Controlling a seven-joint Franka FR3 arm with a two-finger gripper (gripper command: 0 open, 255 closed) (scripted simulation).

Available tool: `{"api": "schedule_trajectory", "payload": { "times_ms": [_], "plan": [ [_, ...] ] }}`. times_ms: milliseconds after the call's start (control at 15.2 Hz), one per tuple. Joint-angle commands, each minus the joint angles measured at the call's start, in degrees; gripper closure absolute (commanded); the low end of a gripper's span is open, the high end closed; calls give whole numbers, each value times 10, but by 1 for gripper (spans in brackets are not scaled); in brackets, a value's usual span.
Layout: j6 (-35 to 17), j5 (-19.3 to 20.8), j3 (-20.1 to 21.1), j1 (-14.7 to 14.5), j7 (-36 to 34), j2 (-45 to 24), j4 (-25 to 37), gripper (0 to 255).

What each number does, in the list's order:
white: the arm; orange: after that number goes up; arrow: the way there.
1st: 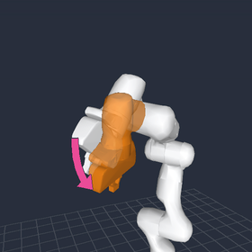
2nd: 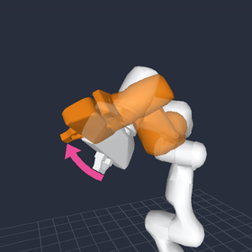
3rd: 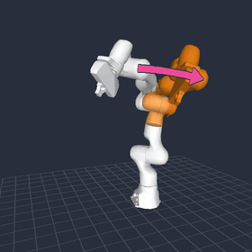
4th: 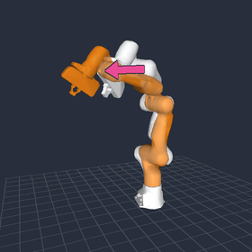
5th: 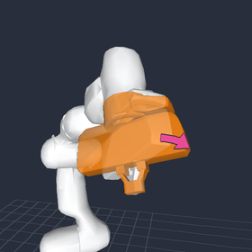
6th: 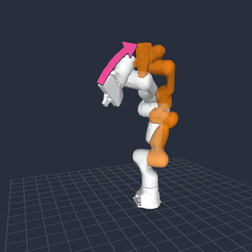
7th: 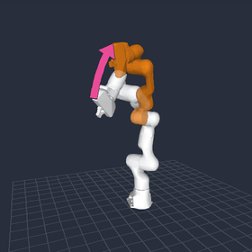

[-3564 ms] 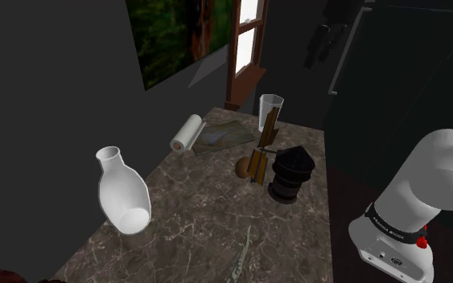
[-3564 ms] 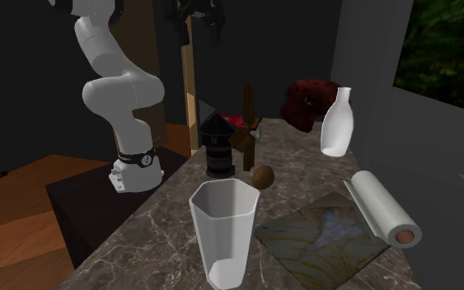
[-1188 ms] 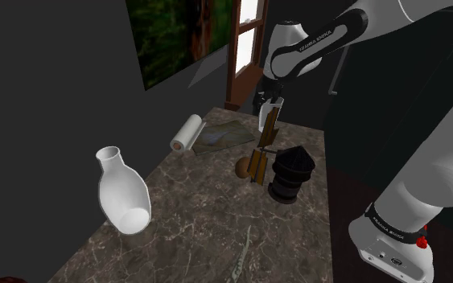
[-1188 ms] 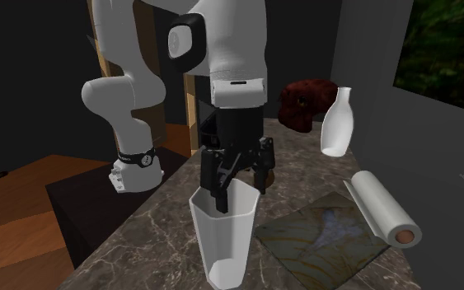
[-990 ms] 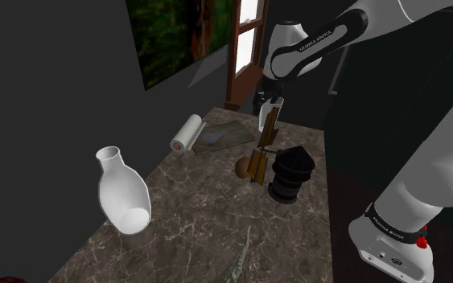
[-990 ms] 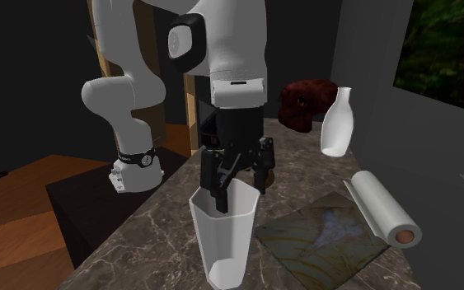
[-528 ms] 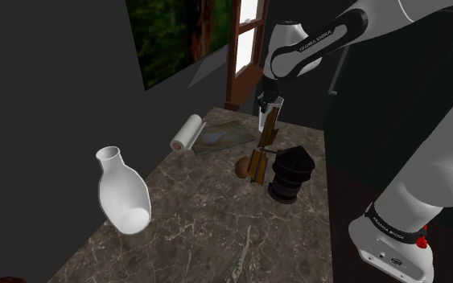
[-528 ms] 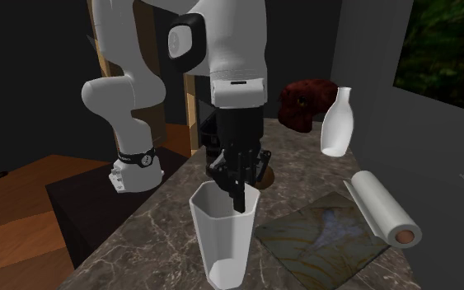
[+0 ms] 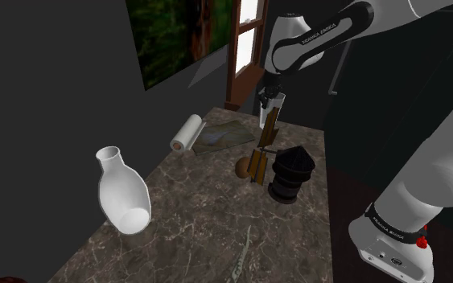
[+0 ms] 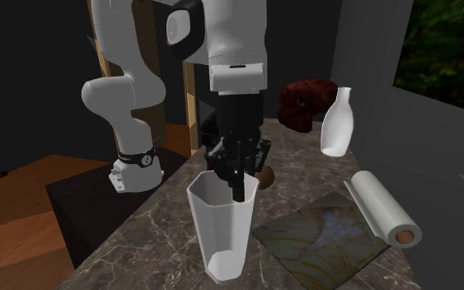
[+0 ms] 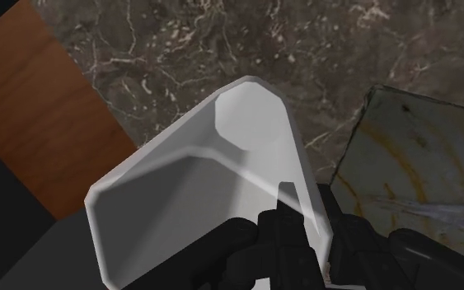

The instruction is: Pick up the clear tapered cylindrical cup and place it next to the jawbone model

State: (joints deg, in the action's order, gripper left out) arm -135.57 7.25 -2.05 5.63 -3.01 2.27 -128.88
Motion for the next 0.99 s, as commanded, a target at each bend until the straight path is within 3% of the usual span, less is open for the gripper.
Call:
{"api": "schedule_trajectory", "payload": {
  "times_ms": [0,924],
  "plan": [
    [16,-1,1,-1,1,7,10,255],
    [123,-9,2,-3,12,46,77,255]
  ]
}}
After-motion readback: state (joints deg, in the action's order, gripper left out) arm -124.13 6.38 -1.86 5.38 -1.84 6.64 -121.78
